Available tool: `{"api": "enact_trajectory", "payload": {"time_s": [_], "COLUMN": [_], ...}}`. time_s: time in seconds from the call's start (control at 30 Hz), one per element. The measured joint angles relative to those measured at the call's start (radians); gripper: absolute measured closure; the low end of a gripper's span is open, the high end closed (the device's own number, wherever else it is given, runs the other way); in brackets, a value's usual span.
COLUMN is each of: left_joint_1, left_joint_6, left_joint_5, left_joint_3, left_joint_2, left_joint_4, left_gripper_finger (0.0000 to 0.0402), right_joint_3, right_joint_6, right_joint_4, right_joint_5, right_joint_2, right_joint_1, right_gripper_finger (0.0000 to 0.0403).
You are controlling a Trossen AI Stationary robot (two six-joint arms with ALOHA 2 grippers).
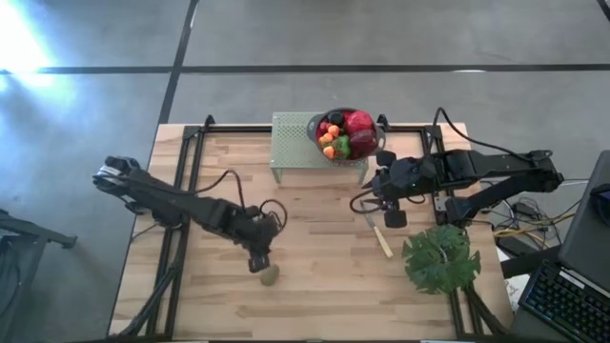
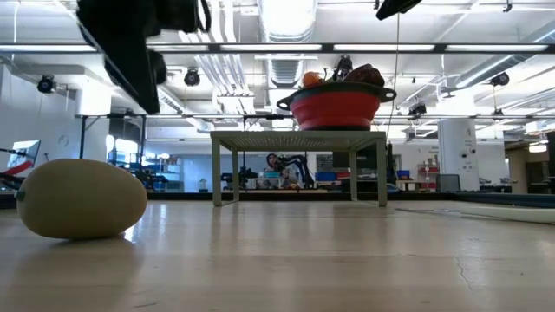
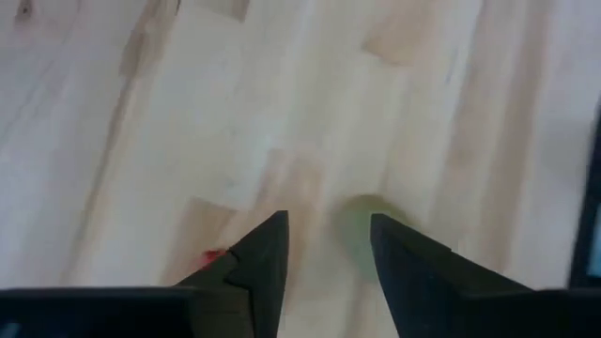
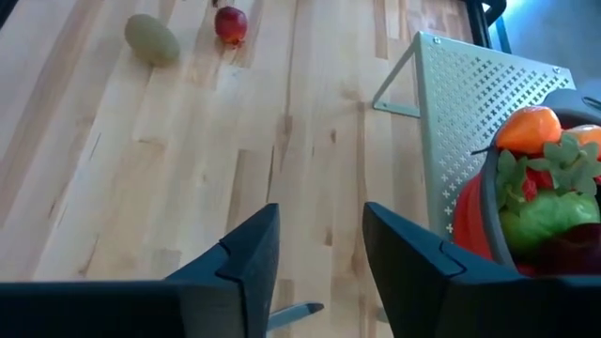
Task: Pick & Place Fruit
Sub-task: Put the brown kiwi into the black strainer bowl on the shelf
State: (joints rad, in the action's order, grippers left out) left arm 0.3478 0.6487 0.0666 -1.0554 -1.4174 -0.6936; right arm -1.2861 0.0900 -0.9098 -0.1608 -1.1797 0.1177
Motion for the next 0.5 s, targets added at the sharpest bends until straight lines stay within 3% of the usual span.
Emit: {"api": "enact_trajectory", "payload": {"time_s": [0.2, 0.5], "left_joint_1": [0.113, 0.153], "left_joint_6": [0.199, 0.178], "left_joint_5": [0.068, 0.042], "left_joint_3": [-0.004, -0.003], "left_joint_2": [0.000, -0.020], "left_joint_4": [0.117, 0.326], "left_gripper_finger": [0.0250, 0.0242], "right_joint_3": [0.000, 0.000], "right_joint_6": [0.046, 0.006], "right_joint_4": [0.003, -0.021], "right_joint_5": [0.000, 0.000], "right_joint_2": [0.000, 0.001], "right_joint_1": [0.000, 0.000], "right_gripper_finger": [0.0272, 0.0297]}}
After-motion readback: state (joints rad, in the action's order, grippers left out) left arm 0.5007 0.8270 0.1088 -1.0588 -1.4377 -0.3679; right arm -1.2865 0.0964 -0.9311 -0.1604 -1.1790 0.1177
